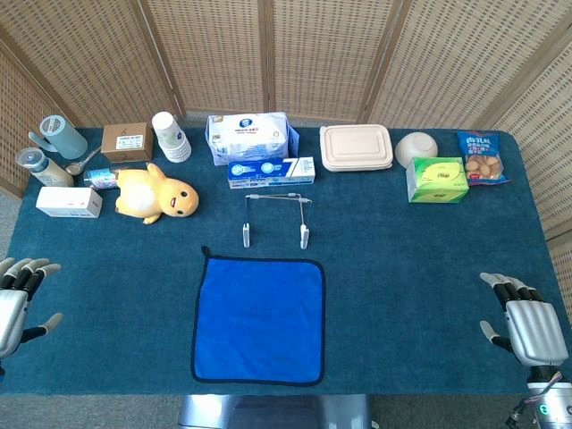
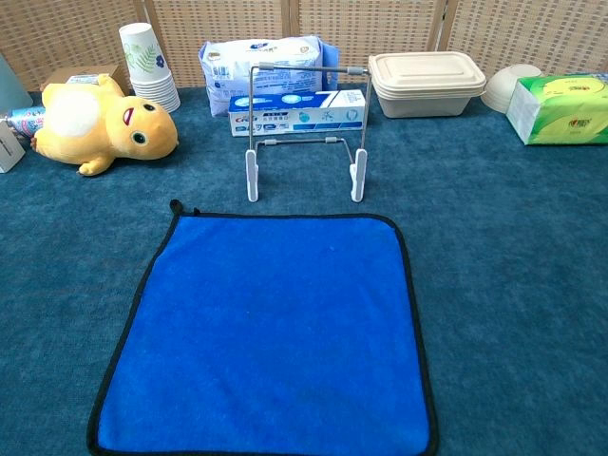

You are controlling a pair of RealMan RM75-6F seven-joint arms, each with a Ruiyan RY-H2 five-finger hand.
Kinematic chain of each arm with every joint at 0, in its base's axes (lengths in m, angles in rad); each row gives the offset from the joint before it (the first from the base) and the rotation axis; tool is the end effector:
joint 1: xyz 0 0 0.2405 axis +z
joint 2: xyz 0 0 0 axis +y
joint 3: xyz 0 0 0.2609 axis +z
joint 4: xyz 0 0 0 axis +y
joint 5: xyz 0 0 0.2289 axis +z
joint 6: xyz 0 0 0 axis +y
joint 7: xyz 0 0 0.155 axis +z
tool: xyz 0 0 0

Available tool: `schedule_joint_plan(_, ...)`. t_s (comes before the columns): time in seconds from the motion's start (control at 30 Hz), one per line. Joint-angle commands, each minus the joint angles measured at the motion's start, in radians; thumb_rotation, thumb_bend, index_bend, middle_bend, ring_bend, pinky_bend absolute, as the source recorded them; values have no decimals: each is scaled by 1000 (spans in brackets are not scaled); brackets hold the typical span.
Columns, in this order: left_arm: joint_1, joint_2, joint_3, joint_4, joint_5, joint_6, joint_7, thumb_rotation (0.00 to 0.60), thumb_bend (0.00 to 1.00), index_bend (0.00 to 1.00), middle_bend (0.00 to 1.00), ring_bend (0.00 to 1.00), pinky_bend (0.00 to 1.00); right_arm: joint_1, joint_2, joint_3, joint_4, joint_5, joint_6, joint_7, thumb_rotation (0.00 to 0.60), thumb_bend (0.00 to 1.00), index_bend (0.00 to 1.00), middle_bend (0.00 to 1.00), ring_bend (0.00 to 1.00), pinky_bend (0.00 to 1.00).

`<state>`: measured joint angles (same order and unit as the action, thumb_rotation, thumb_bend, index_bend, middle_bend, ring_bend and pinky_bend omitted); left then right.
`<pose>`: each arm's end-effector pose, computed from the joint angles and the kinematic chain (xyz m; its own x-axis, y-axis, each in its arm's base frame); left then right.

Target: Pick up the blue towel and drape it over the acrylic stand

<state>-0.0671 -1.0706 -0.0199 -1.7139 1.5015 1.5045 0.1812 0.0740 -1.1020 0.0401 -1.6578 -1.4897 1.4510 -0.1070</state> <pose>-0.3097 0.1802 0.1480 0.5106 0.0235 0.8595 0.8597 -0.0007 -0.5108 -0.3207 -0.1874 0.1391 0.4648 -0.0530 0.8838 -0.8850 0.0031 0.4656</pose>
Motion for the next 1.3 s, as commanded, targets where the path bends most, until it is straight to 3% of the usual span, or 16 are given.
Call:
schedule_joint_plan(0.03, -1, -1, 1, 1, -1, -4, 0, 600, 251, 260, 245, 209, 128, 0, 1, 1, 0, 0, 2, 0, 600, 232, 201, 258, 242, 332)
schedule_joint_plan(0.97, 23, 5, 10, 6, 24, 31, -33, 600, 251, 261, 250, 211, 159, 21, -12, 6, 16, -37, -5, 14, 600, 231, 209, 259, 251, 332)
schedule_joint_plan(1.3, 9, 20, 15, -52, 67, 22, -55, 600, 252, 273, 253, 215, 173, 93, -101, -15, 57, -189, -26, 52, 600, 230, 208, 259, 255, 332)
